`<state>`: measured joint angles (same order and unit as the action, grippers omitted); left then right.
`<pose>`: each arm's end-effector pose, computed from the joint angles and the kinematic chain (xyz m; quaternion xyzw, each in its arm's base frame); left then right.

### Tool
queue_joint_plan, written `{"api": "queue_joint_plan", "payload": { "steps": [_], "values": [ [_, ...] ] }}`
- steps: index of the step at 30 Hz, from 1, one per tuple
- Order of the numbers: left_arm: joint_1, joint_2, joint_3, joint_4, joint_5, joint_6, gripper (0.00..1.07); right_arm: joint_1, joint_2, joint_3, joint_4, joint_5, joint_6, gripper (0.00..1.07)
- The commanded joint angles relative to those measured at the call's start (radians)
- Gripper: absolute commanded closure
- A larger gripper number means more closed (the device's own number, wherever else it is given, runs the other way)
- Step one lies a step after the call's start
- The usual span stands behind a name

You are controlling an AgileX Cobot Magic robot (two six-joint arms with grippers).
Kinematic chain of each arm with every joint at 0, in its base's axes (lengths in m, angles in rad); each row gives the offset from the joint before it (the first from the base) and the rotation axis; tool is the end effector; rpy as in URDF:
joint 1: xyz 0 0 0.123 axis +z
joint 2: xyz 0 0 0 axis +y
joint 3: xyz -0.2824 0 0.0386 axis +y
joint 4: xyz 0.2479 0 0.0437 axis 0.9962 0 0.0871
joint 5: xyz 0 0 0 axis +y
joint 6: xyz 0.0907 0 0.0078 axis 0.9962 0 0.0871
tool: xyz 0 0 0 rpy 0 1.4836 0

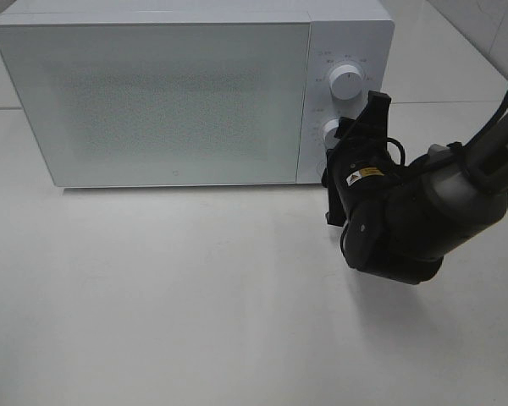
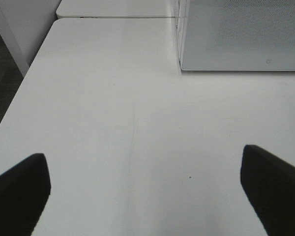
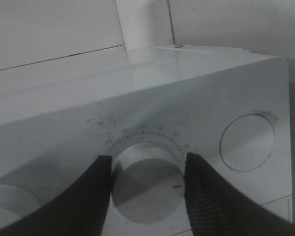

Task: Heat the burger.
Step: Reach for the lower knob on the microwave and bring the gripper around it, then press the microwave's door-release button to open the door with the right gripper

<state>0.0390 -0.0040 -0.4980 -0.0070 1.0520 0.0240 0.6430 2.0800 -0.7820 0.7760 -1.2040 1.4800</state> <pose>-0.0048 -0.0007 0.2773 -0.0063 0.8504 0.0131 0.5259 0.3146 0.1614 0.1145 0.5823 0.4598 0.4940 0.4533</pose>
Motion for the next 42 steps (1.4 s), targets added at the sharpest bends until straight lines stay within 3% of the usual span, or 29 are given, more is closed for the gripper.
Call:
{"api": "queue_joint_plan", "payload": {
  "steps": [1, 3, 5, 7, 16, 29, 32, 34, 42],
  "values": [
    [0.001, -0.027, -0.002, 0.000, -0.013, -0.006, 0.03, -0.001, -0.021, -0.009, -0.003, -0.044, -0.061, 0.45],
    [0.001, -0.027, -0.002, 0.000, -0.013, -0.006, 0.03, -0.001, -0.024, -0.009, -0.003, -0.044, -0.068, 0.41],
    [0.001, -0.027, -0.002, 0.000, -0.013, -0.006, 0.03, -0.001, -0.030, -0.008, -0.012, -0.021, -0.101, 0.30],
    [0.001, -0.027, -0.002, 0.000, -0.013, -0.006, 0.03, -0.001, -0.037, 0.003, -0.019, 0.013, -0.104, 0.28],
    [0.001, -0.027, -0.002, 0.000, -0.013, -0.006, 0.03, 0.000, -0.082, 0.103, -0.069, 0.075, -0.104, 0.31],
    [0.001, -0.026, -0.002, 0.000, -0.013, -0.006, 0.03, 0.000, -0.290, 0.290, -0.115, 0.149, -0.241, 0.31],
    [0.001, -0.026, -0.002, 0.000, -0.013, -0.006, 0.03, -0.001, -0.361, 0.319, -0.144, 0.242, -0.356, 0.31],
    [0.001, -0.026, -0.002, 0.000, -0.013, -0.006, 0.03, -0.001, -0.458, 0.328, -0.148, 0.406, -0.574, 0.31],
    [0.001, -0.026, -0.002, 0.000, -0.013, -0.006, 0.03, -0.002, -0.575, 0.327, -0.147, 0.689, -1.134, 0.31]
  ]
}}
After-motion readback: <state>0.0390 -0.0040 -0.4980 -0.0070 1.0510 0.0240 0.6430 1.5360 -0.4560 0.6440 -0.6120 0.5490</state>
